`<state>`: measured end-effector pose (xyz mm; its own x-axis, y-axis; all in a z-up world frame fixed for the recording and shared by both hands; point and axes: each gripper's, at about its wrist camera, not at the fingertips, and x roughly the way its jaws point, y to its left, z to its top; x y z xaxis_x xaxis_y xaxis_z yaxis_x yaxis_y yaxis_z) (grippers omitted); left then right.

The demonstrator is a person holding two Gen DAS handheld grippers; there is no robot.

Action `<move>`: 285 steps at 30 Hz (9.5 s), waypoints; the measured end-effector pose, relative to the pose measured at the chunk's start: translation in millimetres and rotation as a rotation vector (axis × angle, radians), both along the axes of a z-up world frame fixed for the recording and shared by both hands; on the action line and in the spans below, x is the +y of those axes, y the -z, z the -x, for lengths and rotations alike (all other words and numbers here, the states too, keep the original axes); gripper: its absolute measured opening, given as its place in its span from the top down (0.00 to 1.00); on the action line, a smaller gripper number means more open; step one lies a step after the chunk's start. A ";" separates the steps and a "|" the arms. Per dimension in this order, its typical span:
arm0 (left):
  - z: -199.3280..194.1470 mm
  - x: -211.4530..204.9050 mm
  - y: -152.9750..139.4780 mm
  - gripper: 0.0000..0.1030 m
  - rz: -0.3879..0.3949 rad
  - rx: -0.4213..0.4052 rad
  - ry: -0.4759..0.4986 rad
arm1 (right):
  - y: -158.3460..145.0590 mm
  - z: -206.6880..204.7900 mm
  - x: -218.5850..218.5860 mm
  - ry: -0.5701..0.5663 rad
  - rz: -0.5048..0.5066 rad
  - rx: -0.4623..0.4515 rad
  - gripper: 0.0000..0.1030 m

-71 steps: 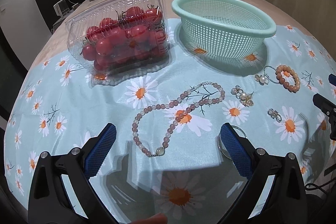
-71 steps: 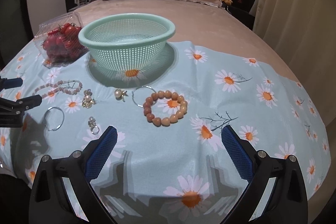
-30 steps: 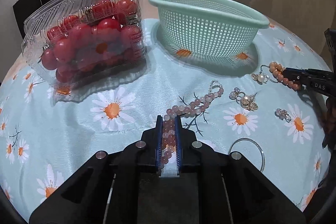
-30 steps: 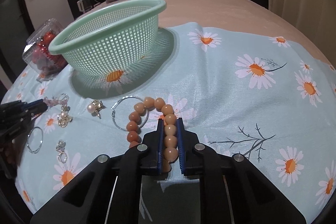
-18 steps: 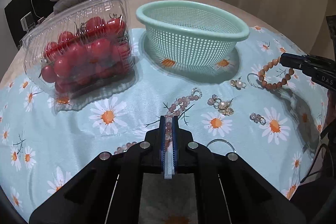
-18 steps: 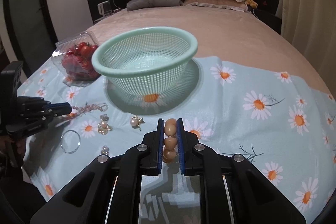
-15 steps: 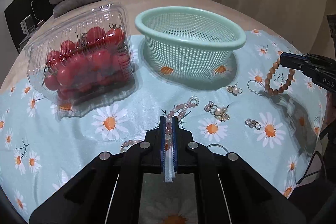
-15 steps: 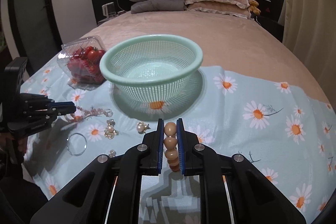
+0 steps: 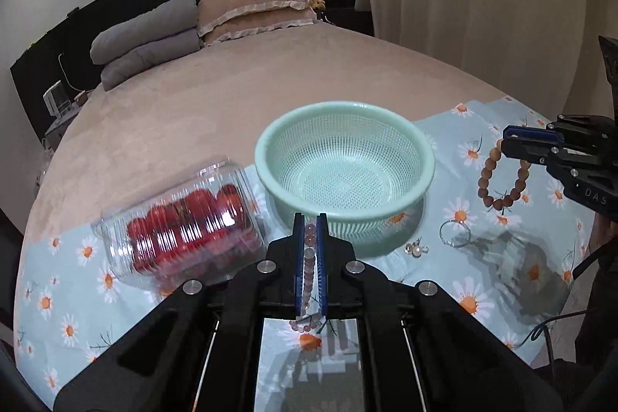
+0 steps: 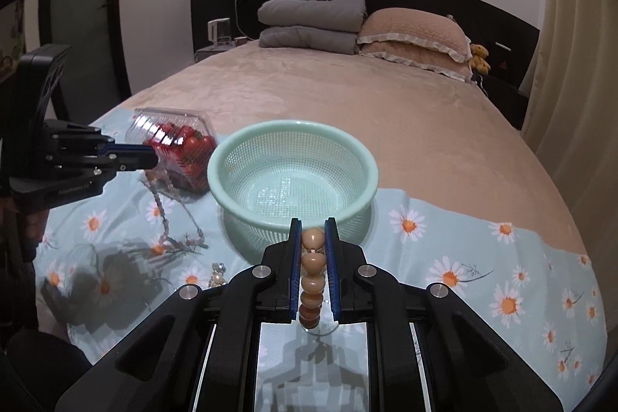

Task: Organize jewelry
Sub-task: 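Lift the necklace and bracelet with both tools and carry them over the green basket, then open the right tool to drop the bracelet while the left tool drops the necklace into the basket, then grasp a silver hoop earring with each tool, then carry both silver hoops over the green basket, then open both tools to drop the hoops into the basket, then grasp a pearl earring with the right tool while the left tool grasps a silver earring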

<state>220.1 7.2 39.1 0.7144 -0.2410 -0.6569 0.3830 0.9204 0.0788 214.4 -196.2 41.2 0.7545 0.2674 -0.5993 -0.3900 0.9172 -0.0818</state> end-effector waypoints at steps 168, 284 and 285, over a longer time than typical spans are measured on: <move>31.2 -7.8 55.9 0.58 -0.023 -0.049 0.029 | 56.6 -8.3 6.6 0.045 0.061 0.053 0.59; -8.2 -61.6 136.1 0.79 0.004 0.181 0.221 | 145.5 -31.0 42.4 -0.098 0.000 0.293 0.97; -8.0 -60.9 135.6 0.80 0.008 0.182 0.216 | 145.7 -29.6 41.6 -0.090 0.003 0.290 0.97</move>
